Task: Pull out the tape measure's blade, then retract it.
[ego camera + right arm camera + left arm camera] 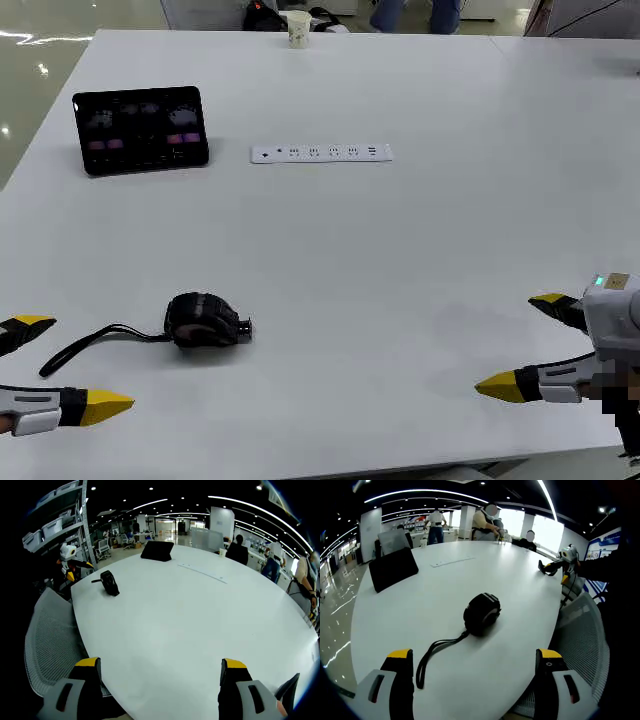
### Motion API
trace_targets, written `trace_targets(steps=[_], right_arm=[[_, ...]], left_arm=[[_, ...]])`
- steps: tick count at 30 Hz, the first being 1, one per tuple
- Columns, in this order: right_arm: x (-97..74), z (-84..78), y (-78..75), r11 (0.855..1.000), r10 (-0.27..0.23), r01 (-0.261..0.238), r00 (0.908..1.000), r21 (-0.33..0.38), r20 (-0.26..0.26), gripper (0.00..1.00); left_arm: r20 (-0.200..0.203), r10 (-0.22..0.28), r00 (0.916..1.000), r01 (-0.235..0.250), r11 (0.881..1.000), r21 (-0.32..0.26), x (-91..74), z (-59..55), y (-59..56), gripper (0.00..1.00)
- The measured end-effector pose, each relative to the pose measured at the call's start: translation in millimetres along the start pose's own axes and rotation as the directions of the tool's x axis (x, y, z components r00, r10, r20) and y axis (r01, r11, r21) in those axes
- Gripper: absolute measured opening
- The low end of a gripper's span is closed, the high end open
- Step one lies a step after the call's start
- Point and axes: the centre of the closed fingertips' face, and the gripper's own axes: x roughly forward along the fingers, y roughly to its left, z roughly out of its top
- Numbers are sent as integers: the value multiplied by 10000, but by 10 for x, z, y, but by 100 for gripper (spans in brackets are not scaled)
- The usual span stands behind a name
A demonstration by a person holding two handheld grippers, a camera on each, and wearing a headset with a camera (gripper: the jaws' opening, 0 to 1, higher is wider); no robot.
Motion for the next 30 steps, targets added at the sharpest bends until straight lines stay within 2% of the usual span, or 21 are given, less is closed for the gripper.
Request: trace_targets(steps=[8, 15, 19, 23, 25, 26, 28, 30], right_arm=[[-18, 22, -17, 10000, -51, 51, 10000, 1, 56, 99], [0, 16, 23, 10000, 76, -76, 10000, -8, 5, 99], [28, 2, 39, 9997, 98, -99, 9999, -216, -56, 99], [54, 23, 23, 9987, 52, -47, 9999, -517, 97, 99], [71, 54, 12, 9960, -8, 31, 9997, -891, 260, 99], [82, 107, 19, 9924, 21, 43, 9986, -1230, 521, 99], [95, 112, 27, 9937, 51, 0, 9990, -1119, 445, 99], [113, 135, 18, 9916, 34, 25, 9990, -1296, 455, 99]], left_arm=[[-6, 11, 10000, -11, 10000, -15, -5, -3, 7, 99], [-105, -16, 9999, 16, 10000, -22, -20, -53, -4, 99], [-179, -12, 9998, 12, 10000, 18, -32, -80, 7, 99], [-211, -105, 9997, 110, 9996, 253, -25, -89, 9, 99], [-288, -122, 9995, 134, 9991, 410, -22, -100, 14, 99], [-324, -145, 9994, 162, 9985, 515, -18, -102, 19, 99], [-388, -167, 9991, 191, 9978, 635, -11, -100, 34, 99], [-396, -182, 9991, 211, 9970, 748, -6, -78, 49, 99]])
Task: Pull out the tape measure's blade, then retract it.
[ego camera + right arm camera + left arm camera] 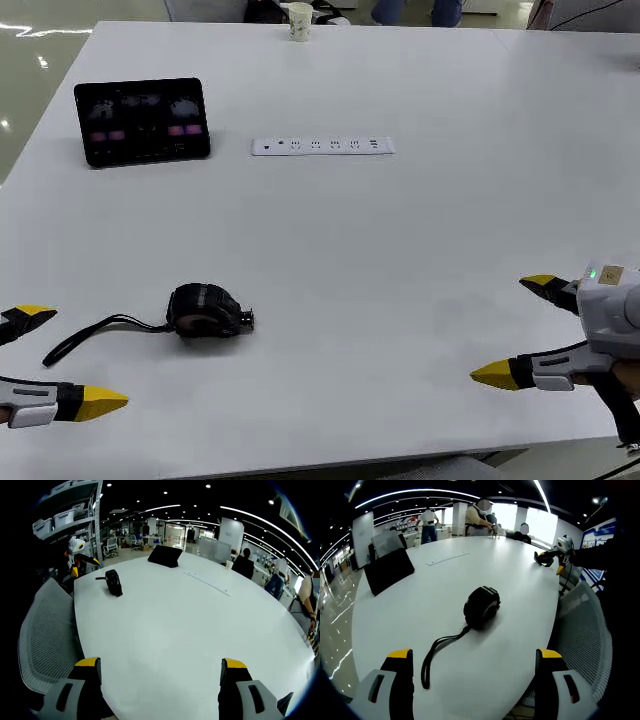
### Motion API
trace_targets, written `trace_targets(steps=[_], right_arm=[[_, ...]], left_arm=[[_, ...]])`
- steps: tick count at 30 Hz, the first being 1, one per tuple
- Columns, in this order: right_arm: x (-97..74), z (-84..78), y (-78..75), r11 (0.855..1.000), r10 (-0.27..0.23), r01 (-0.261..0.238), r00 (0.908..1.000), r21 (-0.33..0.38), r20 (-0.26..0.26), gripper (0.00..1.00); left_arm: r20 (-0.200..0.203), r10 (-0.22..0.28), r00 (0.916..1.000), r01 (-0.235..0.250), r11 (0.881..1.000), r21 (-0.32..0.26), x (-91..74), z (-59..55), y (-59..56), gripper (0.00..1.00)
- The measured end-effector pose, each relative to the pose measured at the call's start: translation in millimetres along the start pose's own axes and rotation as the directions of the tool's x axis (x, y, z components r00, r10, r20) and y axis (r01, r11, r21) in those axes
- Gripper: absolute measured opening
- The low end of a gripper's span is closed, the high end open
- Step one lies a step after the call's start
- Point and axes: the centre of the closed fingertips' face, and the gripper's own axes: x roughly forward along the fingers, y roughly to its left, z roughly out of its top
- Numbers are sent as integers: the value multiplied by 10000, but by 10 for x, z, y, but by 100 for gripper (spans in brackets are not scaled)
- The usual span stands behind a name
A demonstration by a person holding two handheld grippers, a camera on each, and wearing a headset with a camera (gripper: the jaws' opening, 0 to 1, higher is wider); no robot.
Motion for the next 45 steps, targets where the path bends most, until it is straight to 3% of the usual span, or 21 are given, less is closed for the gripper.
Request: trace_targets(steps=[5, 10, 13, 18, 23, 30, 36, 39, 41, 45], right_arm=[[50, 71, 4, 9997, 166, -164, 9998, -159, 110, 99], [109, 146, 30, 9988, 476, -474, 9986, -81, 233, 99], [147, 192, 47, 9980, 602, -596, 9979, -222, 250, 99], [205, 177, 63, 9968, 743, -748, 9971, -298, -163, 99], [272, 242, 118, 9932, 976, -984, 9951, -629, -163, 99], [393, 308, 180, 9876, 1239, -1257, 9920, -938, -244, 99], [558, 393, 254, 9762, 1641, -1681, 9856, -1371, -396, 99], [614, 461, 296, 9699, 1823, -1866, 9824, -1566, -411, 99], [655, 500, 282, 9658, 1926, -1970, 9804, -1684, -427, 99], [731, 577, 310, 9590, 2089, -2137, 9769, -1863, -451, 99]], left_arm=[[47, 43, 10000, -46, 9985, 549, 20, 94, 83, 99], [-148, 143, 9998, -133, 9979, 639, 56, 183, 152, 99], [-178, -104, 9998, 118, 9969, 784, 97, 247, 135, 99], [-429, -439, 9981, 483, 9929, 1083, 163, 301, 72, 99], [-805, -905, 9926, 1030, 9803, 1687, 264, 342, 0, 99], [-1084, -1115, 9878, 1338, 9648, 2264, 363, 452, -30, 99], [-1577, -1247, 9796, 1705, 9307, 3235, 490, 534, -33, 99], [-1715, -1443, 9746, 1945, 9247, 3274, 545, 572, -65, 99], [-1864, -1448, 9718, 2054, 9079, 3655, 591, 593, -63, 99], [-2192, -1432, 9651, 2232, 8878, 4025, 658, 621, -74, 98]])
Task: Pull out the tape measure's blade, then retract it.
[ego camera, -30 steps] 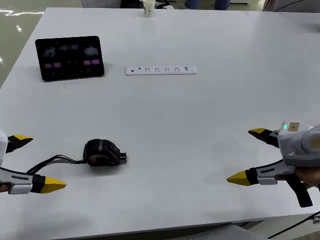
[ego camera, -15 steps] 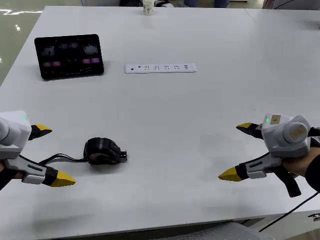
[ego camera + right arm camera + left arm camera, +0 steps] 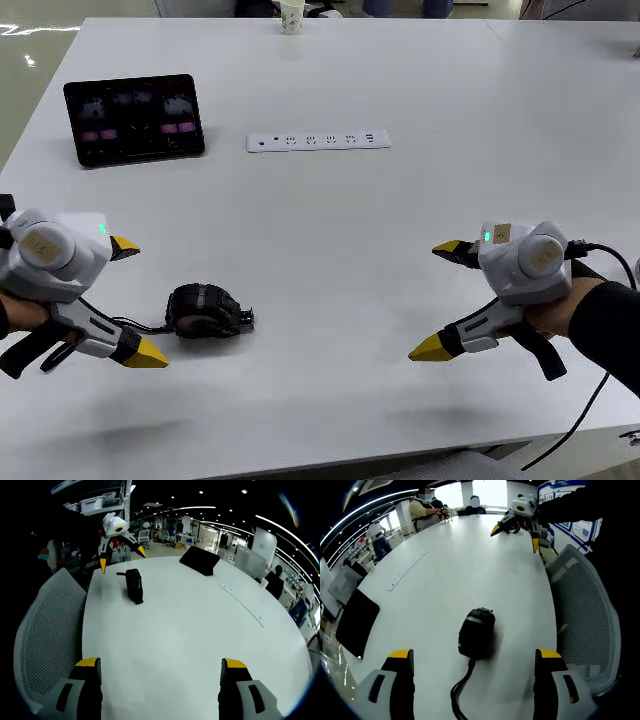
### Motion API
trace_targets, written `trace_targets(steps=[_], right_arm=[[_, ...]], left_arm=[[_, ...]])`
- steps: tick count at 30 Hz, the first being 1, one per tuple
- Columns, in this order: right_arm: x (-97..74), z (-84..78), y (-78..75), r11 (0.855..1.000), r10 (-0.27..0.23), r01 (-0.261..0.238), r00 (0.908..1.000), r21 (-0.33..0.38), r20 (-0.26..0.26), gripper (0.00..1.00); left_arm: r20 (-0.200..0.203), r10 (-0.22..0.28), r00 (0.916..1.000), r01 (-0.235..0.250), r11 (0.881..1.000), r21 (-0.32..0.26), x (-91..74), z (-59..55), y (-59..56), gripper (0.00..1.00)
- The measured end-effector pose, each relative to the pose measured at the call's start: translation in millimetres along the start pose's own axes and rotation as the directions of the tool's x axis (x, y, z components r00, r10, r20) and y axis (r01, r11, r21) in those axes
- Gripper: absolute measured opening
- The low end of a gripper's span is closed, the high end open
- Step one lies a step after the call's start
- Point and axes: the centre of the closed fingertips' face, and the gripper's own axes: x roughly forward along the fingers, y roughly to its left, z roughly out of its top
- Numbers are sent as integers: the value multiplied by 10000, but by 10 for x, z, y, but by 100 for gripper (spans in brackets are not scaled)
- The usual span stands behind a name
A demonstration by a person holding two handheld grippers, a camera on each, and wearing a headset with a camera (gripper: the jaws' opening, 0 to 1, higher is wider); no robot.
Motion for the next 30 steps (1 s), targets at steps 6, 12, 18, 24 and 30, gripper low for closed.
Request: trace_targets(steps=[6, 12, 18, 24, 30], right_arm=[[128, 111, 14, 9997, 234, -233, 9997, -110, 117, 99], [264, 194, 37, 9989, 423, -418, 9989, -211, 213, 99], [449, 236, 82, 9973, 671, -666, 9976, -307, 150, 99], [577, 313, 121, 9951, 887, -881, 9960, -457, 108, 99], [673, 364, 164, 9921, 1107, -1102, 9938, -602, 58, 99]], left_arm=[[67, -370, 9993, 365, 9973, 642, 84, 105, 0, 98], [-223, -610, 9979, 628, 9942, 878, 175, 103, -25, 94], [-360, -801, 9961, 832, 9922, 926, 302, 133, -35, 90], [-626, -990, 9931, 1056, 9881, 1122, 390, 153, -66, 85], [-987, -1108, 9889, 1227, 9847, 1236, 479, 110, -91, 77]])
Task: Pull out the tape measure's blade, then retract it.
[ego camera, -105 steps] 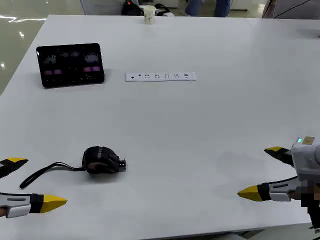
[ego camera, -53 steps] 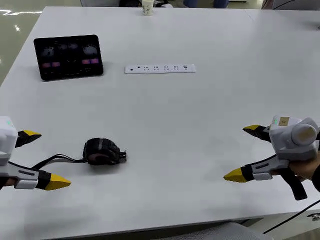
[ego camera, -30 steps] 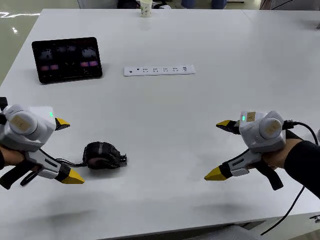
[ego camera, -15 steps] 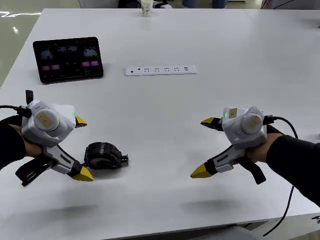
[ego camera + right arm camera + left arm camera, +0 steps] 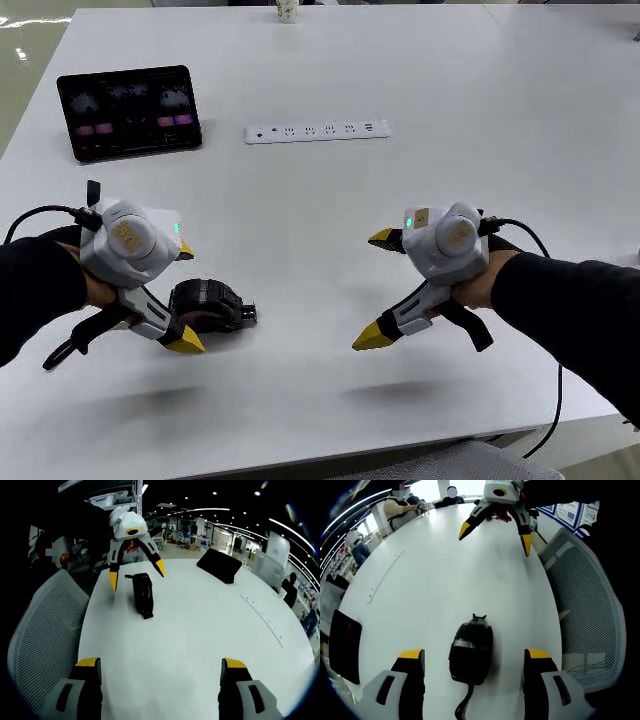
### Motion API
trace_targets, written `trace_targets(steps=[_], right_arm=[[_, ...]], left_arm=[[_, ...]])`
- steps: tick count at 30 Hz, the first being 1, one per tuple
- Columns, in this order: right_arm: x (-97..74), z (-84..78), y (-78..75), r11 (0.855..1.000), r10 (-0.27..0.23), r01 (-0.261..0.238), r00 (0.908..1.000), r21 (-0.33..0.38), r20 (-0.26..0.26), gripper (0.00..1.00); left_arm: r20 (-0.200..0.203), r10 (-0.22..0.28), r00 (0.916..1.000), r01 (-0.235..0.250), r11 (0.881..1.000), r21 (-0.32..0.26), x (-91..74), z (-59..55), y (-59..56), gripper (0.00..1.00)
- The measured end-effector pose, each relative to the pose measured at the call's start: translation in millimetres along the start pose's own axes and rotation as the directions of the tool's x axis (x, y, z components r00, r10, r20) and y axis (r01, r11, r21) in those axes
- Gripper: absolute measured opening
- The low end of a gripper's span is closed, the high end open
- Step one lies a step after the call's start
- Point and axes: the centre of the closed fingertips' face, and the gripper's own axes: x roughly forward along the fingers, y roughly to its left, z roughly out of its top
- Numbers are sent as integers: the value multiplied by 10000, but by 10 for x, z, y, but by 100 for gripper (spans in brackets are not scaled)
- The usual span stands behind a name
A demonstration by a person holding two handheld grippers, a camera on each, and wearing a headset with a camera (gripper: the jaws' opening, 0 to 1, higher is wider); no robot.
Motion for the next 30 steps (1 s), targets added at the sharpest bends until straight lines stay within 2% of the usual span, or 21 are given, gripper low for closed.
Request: trace_targets(steps=[12, 16, 20, 27, 30], right_arm=[[249, 104, 55, 9997, 252, -253, 9997, -57, -61, 99], [336, 137, 89, 9993, 329, -332, 9993, -176, -170, 99], [393, 198, 116, 9988, 406, -411, 9990, -253, -167, 99], [520, 307, 177, 9970, 651, -657, 9978, -399, -147, 99], [580, 350, 192, 9960, 727, -734, 9972, -500, -144, 99]], left_arm=[[-224, -312, 9993, 314, 9995, 71, 174, 93, -34, 66], [-289, -403, 9988, 403, 9992, -10, 220, 139, -30, 60], [-405, -540, 9977, 548, 9983, 191, 255, 134, -34, 51], [-420, -318, 9986, 334, 9987, 392, 289, 148, 39, 48], [-540, -334, 9980, 370, 9971, 667, 312, 132, 46, 40]])
